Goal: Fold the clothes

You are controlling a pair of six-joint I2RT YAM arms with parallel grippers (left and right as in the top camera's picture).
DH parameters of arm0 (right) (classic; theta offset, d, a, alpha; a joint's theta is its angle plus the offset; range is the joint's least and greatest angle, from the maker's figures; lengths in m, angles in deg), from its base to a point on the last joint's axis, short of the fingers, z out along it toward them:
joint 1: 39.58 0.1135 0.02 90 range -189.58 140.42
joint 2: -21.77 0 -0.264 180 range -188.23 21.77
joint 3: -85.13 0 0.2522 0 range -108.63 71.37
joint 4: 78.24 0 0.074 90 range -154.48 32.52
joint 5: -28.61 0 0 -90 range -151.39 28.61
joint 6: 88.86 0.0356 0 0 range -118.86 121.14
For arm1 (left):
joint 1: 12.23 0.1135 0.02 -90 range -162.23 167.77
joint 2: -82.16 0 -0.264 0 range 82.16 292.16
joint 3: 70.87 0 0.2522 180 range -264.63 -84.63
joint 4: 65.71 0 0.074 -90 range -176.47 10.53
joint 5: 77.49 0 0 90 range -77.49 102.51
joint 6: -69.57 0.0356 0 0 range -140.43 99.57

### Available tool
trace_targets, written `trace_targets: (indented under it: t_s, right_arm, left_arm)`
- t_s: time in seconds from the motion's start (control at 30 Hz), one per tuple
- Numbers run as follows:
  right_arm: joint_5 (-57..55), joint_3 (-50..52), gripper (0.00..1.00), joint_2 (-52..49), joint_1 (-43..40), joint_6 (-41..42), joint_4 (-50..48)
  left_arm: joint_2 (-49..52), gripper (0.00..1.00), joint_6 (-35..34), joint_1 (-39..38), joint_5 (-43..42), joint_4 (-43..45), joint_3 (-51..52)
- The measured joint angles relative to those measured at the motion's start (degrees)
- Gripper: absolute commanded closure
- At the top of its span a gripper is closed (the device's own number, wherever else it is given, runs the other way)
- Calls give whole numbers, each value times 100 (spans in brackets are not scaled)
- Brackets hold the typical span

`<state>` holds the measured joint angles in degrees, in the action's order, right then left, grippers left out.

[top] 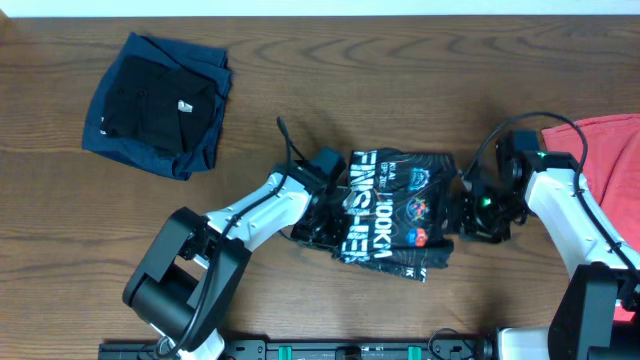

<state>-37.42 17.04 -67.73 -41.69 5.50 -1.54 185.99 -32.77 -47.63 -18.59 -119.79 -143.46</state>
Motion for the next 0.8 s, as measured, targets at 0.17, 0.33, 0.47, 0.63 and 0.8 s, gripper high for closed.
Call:
trace_targets:
  t_s: [0.17, 0.33, 0.47, 0.63, 0.8]
  right_arm:
    - [-24, 339, 66, 2, 138, 48, -208]
    - [289, 1029, 96, 0, 507, 286, -911]
    - [297, 1283, 99, 0, 761, 457, -857]
    - [105, 1294, 79, 0, 769, 592, -758]
    - [131, 1250, 62, 24, 566, 330, -669]
  left_arm:
    - [0, 94, 197, 337, 7, -188, 0]
    - [0, 88, 234, 721, 26, -195, 0]
    - [0, 83, 280, 833, 74, -278, 0]
    - [0, 79, 323, 946, 424, -605, 0]
    - [0, 64, 354, 1357, 498, -798, 0]
